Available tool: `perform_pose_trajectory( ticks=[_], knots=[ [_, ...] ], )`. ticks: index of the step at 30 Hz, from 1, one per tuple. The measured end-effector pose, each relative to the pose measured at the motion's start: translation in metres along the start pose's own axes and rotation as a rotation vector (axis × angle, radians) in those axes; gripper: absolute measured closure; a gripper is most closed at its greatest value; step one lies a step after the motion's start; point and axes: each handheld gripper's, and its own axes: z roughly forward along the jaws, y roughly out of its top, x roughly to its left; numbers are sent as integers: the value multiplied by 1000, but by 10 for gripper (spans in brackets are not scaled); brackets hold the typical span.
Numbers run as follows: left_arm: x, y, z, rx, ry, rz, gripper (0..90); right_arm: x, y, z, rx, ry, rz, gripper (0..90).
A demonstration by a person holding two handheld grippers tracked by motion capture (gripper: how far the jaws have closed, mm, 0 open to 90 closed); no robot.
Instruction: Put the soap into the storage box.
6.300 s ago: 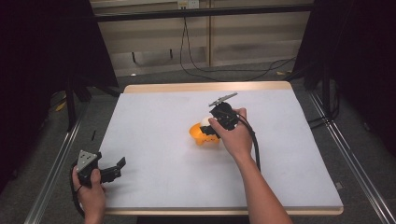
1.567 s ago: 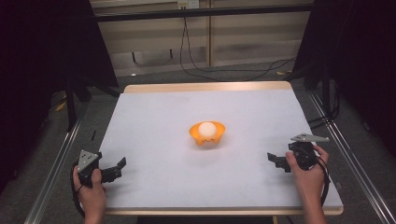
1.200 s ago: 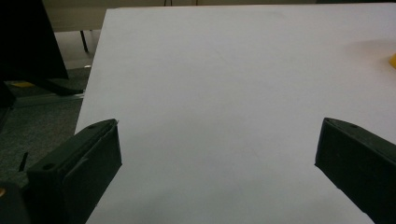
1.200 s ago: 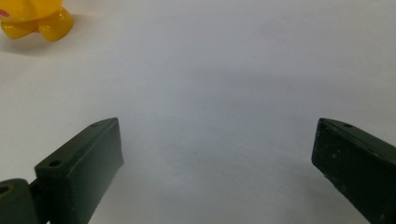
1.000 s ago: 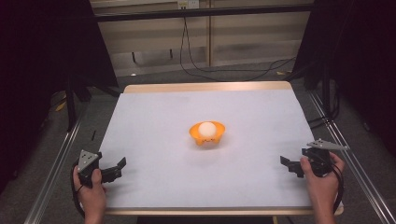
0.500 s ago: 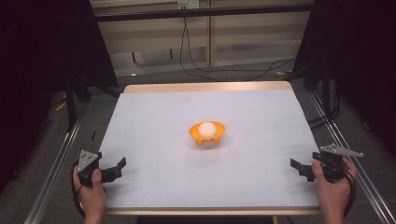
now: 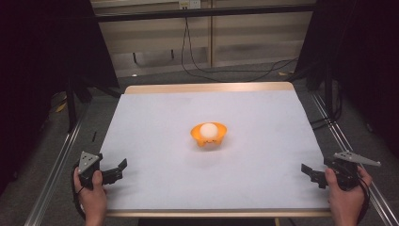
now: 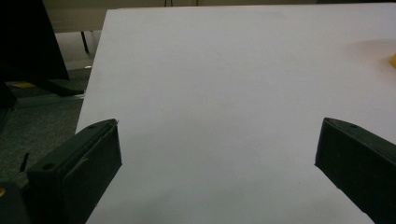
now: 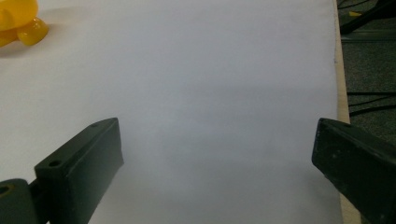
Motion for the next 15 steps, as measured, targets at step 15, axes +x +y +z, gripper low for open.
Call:
perform_pose_trajectory(
  ticks=[15],
  knots=[
    [0,0,0,-1,-3,3,3,3,-9,-1,-34,6,-25,21]
  ],
)
